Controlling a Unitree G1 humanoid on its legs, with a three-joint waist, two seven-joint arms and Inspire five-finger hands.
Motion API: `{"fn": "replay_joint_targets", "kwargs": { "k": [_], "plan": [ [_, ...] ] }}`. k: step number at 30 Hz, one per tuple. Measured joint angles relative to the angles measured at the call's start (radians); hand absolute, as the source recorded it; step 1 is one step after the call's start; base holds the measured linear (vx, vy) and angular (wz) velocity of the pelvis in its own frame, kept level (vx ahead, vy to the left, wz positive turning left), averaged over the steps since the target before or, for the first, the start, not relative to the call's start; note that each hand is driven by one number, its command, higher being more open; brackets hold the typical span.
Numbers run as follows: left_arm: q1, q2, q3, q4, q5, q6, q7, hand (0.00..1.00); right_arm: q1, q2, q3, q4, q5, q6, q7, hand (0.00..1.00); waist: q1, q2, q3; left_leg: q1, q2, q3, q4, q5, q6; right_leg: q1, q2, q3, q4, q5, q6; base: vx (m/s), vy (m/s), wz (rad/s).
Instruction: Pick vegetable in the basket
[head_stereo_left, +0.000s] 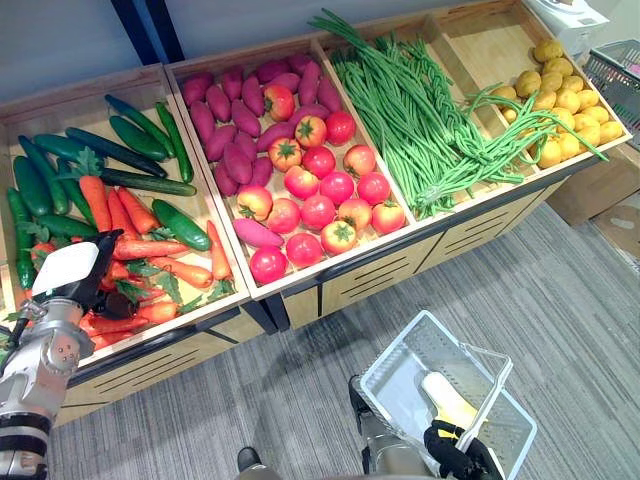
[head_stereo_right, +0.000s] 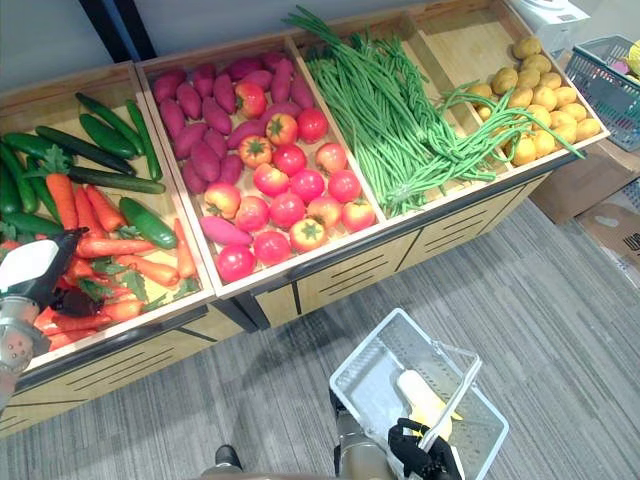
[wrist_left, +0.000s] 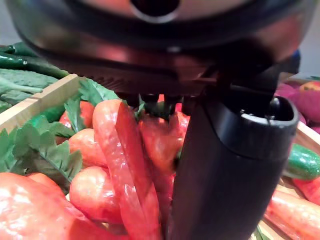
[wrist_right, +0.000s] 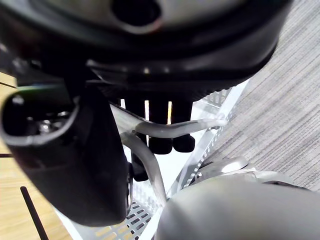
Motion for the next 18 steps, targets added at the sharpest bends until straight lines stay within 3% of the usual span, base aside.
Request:
{"fn": "replay_joint_targets", "kwargs": {
  "k": [6, 9, 10, 18],
  "plan": [
    [-0.041, -0.002, -0.027, 0.030, -0.002, -0.005, -0.020, 1.00, 0.000, -0.004, 0.000, -0.002, 0.001, -0.004, 0.002, 0.00, -0.003, 0.002, 0.001, -0.003, -0.001, 0.005, -0.024, 0.019, -0.008, -0.015, 0.004, -0.001, 0.002, 0.004, -0.006, 0.02, -0.040, -0.01],
    [-0.064, -0.026, -0.063, 0.047, -0.003, -0.006, -0.026, 1.00, 0.000, -0.014, 0.000, -0.008, 0.002, -0.008, 0.002, 0.00, -0.004, 0.015, 0.009, -0.004, 0.000, 0.007, -0.024, 0.020, -0.009, -0.018, 0.006, 0.001, 0.002, 0.006, -0.008, 0.02, -0.038, -0.02],
    [-0.071, -0.043, -0.063, 0.054, -0.004, -0.006, -0.025, 0.00, 0.000, -0.017, 0.000, -0.010, 0.002, -0.008, 0.002, 0.00, -0.005, 0.019, 0.011, -0.007, 0.000, 0.009, -0.025, 0.021, -0.009, -0.022, 0.006, 0.002, 0.002, 0.007, -0.008, 0.01, -0.030, -0.04],
    [-0.094, -0.050, -0.080, 0.066, 0.002, -0.003, -0.040, 0.00, -0.014, -0.028, 0.001, -0.010, -0.001, 0.000, 0.002, 0.00, -0.001, 0.023, 0.012, 0.000, -0.002, 0.031, -0.054, 0.037, -0.013, -0.033, 0.016, 0.015, 0.001, 0.012, -0.011, 0.03, -0.038, -0.06]
  ]
}}
